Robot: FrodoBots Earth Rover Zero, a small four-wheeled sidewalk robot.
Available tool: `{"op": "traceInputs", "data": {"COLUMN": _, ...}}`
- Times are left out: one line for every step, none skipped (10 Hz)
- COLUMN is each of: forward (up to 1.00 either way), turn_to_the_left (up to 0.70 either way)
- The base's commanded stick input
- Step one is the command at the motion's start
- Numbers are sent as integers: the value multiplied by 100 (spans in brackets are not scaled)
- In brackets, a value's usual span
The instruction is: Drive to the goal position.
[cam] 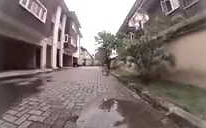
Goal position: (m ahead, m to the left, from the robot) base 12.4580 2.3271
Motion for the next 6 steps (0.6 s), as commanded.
{"op": "traceInputs", "data": {"forward": 50, "turn_to_the_left": 0}}
{"op": "traceInputs", "data": {"forward": 50, "turn_to_the_left": 0}}
{"op": "traceInputs", "data": {"forward": 50, "turn_to_the_left": 0}}
{"op": "traceInputs", "data": {"forward": 50, "turn_to_the_left": 0}}
{"op": "traceInputs", "data": {"forward": 50, "turn_to_the_left": 0}}
{"op": "traceInputs", "data": {"forward": 50, "turn_to_the_left": 0}}
